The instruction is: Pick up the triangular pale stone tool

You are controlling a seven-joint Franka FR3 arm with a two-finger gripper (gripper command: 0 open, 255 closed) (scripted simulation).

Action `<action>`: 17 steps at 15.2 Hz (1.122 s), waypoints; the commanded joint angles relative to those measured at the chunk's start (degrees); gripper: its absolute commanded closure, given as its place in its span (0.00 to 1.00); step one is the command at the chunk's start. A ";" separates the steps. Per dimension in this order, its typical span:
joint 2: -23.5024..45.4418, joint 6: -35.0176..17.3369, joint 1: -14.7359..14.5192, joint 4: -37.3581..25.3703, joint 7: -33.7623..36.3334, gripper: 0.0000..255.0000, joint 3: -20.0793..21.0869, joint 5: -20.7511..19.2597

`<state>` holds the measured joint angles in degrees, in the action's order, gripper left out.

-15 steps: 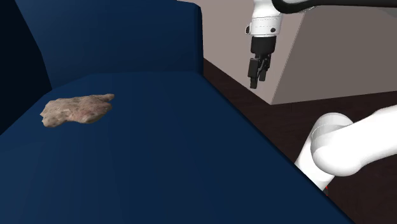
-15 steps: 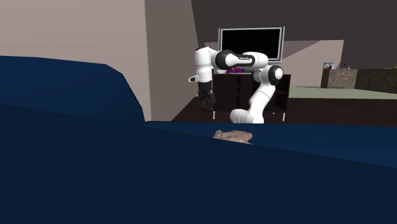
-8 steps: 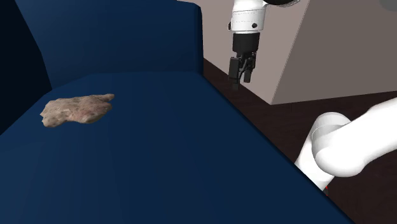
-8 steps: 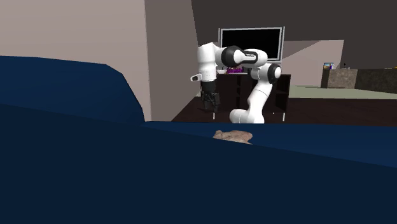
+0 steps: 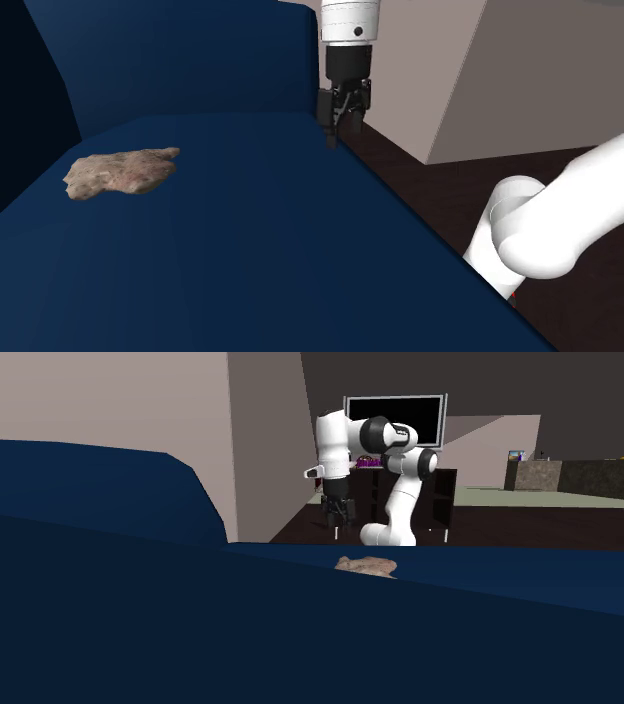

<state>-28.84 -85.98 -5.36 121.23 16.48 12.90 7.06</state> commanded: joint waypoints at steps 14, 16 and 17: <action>26.79 -0.12 -4.80 -28.77 20.54 0.00 14.49 -2.54; 31.49 0.77 -6.24 -34.22 23.57 0.00 16.11 -4.51; 33.98 1.38 -7.16 -37.19 25.08 0.00 16.81 -5.66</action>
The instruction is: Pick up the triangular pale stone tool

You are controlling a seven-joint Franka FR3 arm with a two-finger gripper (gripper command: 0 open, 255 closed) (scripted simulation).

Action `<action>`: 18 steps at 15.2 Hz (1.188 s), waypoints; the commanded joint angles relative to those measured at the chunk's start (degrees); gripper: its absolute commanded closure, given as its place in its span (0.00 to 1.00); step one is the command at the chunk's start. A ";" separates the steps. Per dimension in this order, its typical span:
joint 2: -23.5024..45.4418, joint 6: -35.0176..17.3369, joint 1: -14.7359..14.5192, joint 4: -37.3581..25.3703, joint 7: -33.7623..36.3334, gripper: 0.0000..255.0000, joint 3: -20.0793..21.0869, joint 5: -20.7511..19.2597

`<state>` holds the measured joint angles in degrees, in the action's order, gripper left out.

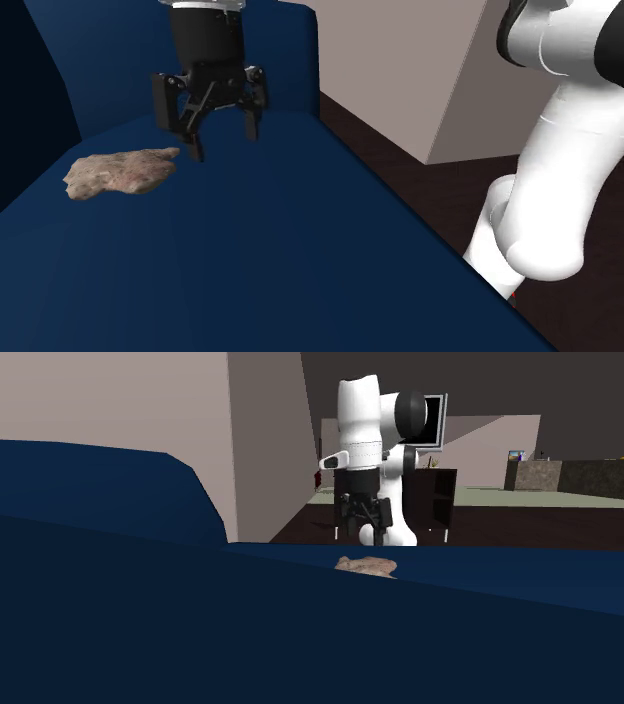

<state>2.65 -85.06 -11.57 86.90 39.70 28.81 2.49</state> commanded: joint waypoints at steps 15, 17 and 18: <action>17.38 0.07 -8.44 -16.51 9.37 0.00 3.03 -8.53; 17.47 0.09 -8.42 -16.60 9.30 1.00 3.00 -8.57; 17.43 0.08 -8.39 -16.56 9.27 1.00 2.99 -8.55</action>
